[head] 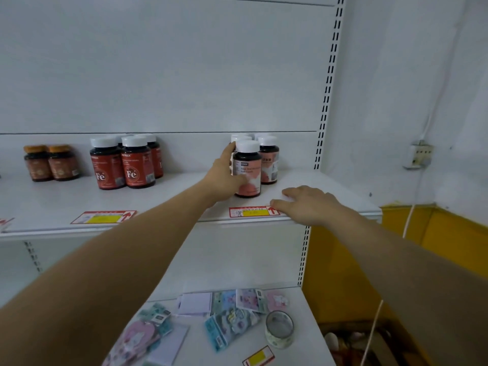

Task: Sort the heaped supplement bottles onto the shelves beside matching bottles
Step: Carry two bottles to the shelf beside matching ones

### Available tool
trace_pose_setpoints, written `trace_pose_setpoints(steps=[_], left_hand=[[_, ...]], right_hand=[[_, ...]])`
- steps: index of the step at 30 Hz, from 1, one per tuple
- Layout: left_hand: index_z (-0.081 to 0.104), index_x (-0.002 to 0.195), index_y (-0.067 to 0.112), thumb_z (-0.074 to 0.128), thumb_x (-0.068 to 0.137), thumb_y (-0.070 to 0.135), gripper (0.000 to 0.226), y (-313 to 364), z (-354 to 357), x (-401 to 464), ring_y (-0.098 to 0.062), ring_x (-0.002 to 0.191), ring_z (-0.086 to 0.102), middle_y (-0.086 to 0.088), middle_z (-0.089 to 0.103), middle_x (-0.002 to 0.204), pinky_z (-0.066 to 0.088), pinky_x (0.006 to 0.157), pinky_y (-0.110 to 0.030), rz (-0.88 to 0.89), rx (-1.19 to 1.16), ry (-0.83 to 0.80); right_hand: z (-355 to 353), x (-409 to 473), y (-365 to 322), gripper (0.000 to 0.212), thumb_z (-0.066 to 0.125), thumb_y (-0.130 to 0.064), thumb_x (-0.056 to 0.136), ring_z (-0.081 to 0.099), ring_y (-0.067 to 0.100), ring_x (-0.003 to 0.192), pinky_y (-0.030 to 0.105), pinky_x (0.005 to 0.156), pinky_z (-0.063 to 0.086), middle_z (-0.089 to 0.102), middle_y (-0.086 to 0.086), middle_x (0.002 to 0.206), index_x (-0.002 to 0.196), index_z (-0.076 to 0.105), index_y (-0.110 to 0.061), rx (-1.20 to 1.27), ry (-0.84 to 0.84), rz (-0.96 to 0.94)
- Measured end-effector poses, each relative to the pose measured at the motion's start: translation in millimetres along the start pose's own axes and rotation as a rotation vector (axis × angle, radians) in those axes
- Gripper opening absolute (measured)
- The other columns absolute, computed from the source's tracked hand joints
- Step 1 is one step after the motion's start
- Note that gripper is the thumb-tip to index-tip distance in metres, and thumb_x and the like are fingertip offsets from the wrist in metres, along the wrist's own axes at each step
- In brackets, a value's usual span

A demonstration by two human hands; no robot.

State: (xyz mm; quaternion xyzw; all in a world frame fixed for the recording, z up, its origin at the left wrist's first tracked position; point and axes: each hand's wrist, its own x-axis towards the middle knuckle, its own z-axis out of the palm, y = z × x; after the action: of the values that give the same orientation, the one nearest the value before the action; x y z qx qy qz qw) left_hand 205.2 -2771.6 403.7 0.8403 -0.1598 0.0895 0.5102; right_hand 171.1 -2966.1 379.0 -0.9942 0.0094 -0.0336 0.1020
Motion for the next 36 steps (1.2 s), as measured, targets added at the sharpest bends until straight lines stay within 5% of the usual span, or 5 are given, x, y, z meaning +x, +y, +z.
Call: trace_pose_setpoints(steps=[6,14,24,30,36], left_hand=[[0.012,0.150,0.031,0.062,0.089,0.014,0.081,0,-1,7,-0.022,0.124,0.046,-0.001,0.046,0.134,0.039,0.093,-0.030,-0.031,0.086,0.027],[0.026,0.148,0.026,0.061,0.088,0.044,0.072,-13,-104,-58,-0.020,0.139,0.031,0.000,0.028,0.154,0.025,0.111,-0.032,-0.110,0.546,-0.117],[0.040,0.141,0.028,0.061,0.086,0.046,0.062,-89,-353,-255,-0.017,0.131,0.040,0.003,0.039,0.147,0.030,0.103,-0.025,-0.327,0.827,0.021],[0.038,0.142,0.025,0.060,0.087,0.045,0.063,-164,-501,-394,-0.019,0.130,0.041,0.000,0.039,0.147,0.032,0.103,-0.026,-0.643,0.865,0.126],[0.039,0.142,0.022,0.060,0.088,0.043,0.062,-255,-601,-489,-0.019,0.131,0.040,0.000,0.039,0.147,0.032,0.107,-0.028,-0.858,0.783,0.221]], right_hand=[[-10,5,-3,0.080,0.043,-0.076,0.079,0.033,0.029,0.137,0.046,0.111,0.027,0.032,0.003,0.152,0.146,0.033,-0.033,0.094,-0.049,0.031],[-68,5,-103,0.072,0.051,-0.064,0.081,0.046,0.030,0.126,0.039,0.098,0.041,0.044,0.007,0.143,0.141,0.040,-0.024,0.160,0.315,-0.172],[-3,-60,-454,0.066,0.050,-0.065,0.085,0.048,0.025,0.119,0.036,0.098,0.041,0.048,0.005,0.141,0.136,0.046,-0.022,0.170,0.078,-0.665],[63,-144,-672,0.071,0.049,-0.062,0.088,0.039,0.026,0.134,0.035,0.104,0.034,0.036,0.003,0.152,0.146,0.035,-0.023,0.205,-0.082,-0.963],[150,-197,-837,0.065,0.051,-0.060,0.088,0.049,0.026,0.123,0.036,0.096,0.042,0.047,0.006,0.143,0.141,0.041,-0.024,0.189,-0.271,-1.140]])
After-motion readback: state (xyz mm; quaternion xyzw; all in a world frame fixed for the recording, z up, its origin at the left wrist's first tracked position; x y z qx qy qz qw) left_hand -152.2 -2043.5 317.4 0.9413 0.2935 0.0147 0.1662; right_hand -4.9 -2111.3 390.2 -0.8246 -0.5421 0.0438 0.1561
